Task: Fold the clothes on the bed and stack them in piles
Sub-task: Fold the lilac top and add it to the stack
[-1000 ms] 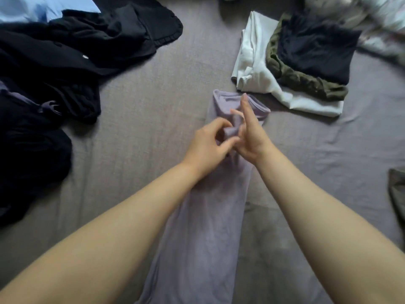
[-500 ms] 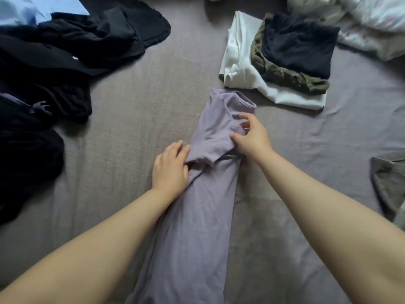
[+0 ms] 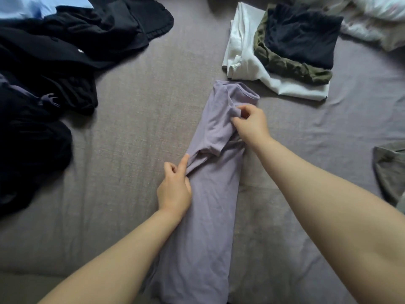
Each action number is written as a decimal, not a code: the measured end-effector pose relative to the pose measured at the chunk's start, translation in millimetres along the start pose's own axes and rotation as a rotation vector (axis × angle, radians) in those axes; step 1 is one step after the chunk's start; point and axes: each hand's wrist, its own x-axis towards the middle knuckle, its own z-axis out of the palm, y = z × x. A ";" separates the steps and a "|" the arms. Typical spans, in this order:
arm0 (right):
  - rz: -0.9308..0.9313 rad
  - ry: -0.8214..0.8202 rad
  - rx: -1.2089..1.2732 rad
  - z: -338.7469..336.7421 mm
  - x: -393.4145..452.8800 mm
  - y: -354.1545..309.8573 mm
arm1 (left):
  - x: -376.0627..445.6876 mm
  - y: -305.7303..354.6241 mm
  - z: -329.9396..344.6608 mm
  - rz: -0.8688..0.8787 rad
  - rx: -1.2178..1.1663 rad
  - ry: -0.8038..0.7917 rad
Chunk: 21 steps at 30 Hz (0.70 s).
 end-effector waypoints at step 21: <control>0.273 -0.373 0.249 64.7 27.7 -66.2 | 77.3 12.8 -26.1 -0.018 0.001 0.074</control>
